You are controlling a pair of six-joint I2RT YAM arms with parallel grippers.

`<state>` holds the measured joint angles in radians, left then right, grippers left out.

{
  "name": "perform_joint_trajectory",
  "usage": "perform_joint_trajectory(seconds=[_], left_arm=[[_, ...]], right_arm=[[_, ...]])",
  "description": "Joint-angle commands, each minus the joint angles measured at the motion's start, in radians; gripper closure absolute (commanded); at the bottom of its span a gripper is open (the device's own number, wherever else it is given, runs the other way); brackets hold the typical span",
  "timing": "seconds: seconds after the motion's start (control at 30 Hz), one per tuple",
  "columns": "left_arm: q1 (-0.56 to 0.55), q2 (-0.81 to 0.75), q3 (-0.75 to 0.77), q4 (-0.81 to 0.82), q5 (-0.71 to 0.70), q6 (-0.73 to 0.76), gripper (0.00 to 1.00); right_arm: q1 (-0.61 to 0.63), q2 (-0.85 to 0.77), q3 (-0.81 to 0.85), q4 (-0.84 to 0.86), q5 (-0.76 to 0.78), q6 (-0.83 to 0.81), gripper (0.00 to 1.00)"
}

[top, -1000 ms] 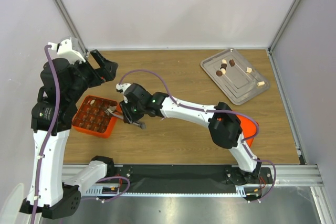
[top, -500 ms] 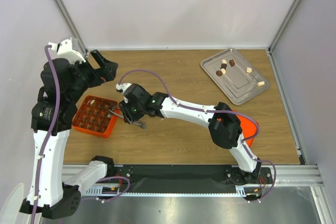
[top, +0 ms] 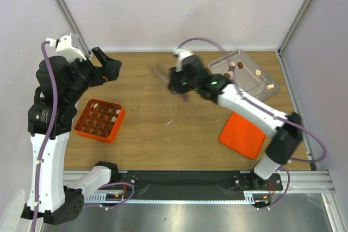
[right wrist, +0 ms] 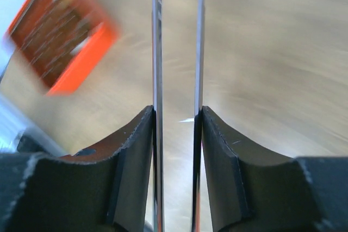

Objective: Pack the chocolate

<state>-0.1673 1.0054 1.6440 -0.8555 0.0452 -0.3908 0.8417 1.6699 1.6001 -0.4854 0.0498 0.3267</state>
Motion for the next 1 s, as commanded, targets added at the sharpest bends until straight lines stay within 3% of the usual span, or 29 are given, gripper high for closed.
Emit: perform_joint_trajectory(seconds=[0.0,0.17,0.37,0.53,0.97], left_arm=[[0.006,-0.014,0.011,0.012,0.031,0.02,0.0],[0.006,-0.045,-0.068,0.059,0.065,0.001,0.0],[0.006,-0.053,-0.161,0.113,0.114,-0.029,0.0],[0.006,-0.041,-0.197,0.136,0.134,-0.033,0.0],[0.006,-0.028,-0.236,0.162,0.12,-0.02,0.0]], right_arm=[[-0.159,-0.153,-0.124,-0.07,0.122,0.021,0.57],[-0.578,-0.285,-0.267,-0.143,0.14,0.049,0.55],[-0.873,-0.268,-0.324,-0.151,0.114,0.02,0.51],[-0.963,-0.201,-0.309,-0.121,0.068,0.035,0.47],[-0.984,-0.125,-0.307,-0.111,0.137,0.126,0.45]])
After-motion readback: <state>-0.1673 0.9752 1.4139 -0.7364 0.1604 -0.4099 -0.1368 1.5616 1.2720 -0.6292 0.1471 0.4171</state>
